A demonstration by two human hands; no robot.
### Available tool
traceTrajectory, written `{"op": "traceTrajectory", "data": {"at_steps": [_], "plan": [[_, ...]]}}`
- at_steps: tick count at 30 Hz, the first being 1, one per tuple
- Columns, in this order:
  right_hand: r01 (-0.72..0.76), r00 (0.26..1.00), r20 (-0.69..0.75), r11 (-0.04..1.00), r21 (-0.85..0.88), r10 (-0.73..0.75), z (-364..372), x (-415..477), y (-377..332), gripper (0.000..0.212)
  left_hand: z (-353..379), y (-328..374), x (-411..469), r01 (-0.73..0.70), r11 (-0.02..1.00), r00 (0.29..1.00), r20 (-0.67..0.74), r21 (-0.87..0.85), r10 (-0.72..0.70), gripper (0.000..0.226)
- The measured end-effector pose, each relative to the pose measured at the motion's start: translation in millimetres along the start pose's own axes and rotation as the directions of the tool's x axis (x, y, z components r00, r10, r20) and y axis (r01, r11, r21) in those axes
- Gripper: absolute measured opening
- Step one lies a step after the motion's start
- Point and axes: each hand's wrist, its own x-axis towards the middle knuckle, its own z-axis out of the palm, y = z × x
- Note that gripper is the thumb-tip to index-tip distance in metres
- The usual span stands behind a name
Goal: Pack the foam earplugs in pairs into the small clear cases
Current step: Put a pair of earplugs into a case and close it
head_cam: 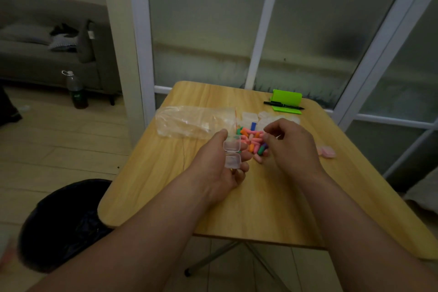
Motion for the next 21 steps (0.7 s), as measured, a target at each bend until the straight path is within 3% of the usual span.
{"op": "traceTrajectory", "data": {"at_steps": [9, 13, 16, 21], "plan": [[0.090, 0.990, 0.081, 0.969, 0.229, -0.112, -31.6, -39.8, -38.8, 0.003, 1.3, -3.0, -3.8, 0.013, 0.999, 0.989, 0.150, -0.032, -0.008, 0.063], [0.208, 0.961, 0.163, 0.972, 0.112, -0.225, -24.3, -55.1, -46.2, 0.007, 4.0, -6.5, -0.2, 0.019, 0.999, 0.985, 0.171, -0.042, -0.011, 0.065], [0.189, 0.960, 0.202, 0.981, 0.049, -0.195, -24.7, -56.4, -42.2, 0.006, 8.8, -8.2, -0.7, 0.010, 0.999, 0.986, 0.164, -0.048, -0.002, 0.066], [0.147, 0.967, 0.196, 0.985, 0.091, -0.163, -27.6, -57.0, -40.8, 0.009, 12.7, -8.3, -4.3, -0.007, 0.998, 0.989, 0.145, -0.067, 0.017, 0.067]]}}
